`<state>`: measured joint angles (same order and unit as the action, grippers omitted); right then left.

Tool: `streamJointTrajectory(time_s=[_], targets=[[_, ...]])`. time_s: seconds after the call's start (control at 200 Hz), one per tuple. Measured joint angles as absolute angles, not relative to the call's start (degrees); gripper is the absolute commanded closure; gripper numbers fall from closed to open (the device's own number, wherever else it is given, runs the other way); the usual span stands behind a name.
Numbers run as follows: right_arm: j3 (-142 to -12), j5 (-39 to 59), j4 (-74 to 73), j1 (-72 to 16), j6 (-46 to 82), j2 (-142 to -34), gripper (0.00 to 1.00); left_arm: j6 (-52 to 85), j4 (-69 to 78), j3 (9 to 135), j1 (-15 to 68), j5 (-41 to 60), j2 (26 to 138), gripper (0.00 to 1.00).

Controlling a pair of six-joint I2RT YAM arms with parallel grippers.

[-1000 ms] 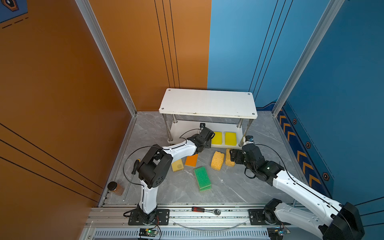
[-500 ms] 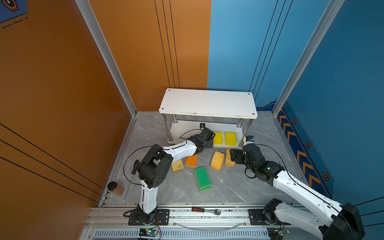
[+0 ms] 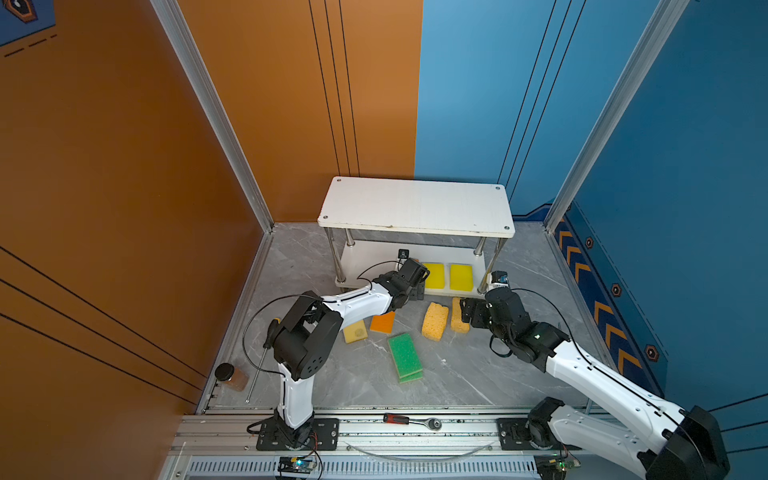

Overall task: Place and organize the cleaning sponges onto the shelf
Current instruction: 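Open the left gripper and withdraw it from the shelf, then move the left gripper over the remaining orange scrub sponge on the table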

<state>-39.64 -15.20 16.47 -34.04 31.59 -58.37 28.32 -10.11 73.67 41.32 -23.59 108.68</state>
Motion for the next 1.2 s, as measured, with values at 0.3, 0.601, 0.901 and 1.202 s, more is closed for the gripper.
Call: streamJointTrajectory(time_s=[0.3, 0.601, 0.901, 1.202], targets=[[-39.64, -15.2, 16.47, -34.04, 31.59, -58.37, 0.09, 27.22, -10.55, 71.05, 41.41, -22.63, 102.54, 0.02], [-39.68, -14.98, 16.93, -34.04, 31.59, -58.37, 0.09, 24.86, -11.79, 61.98, 44.56, -22.7, 89.78, 0.02], [-43.31, -14.33, 18.46, -34.06, 31.57, -59.53, 0.09, 25.12, -13.58, 49.47, 45.12, -22.96, 82.21, 0.02], [-45.06, -13.67, 18.46, -35.79, 31.57, -63.66, 0.08, 27.53, -13.96, 47.64, 45.12, -22.92, 83.09, 0.02]])
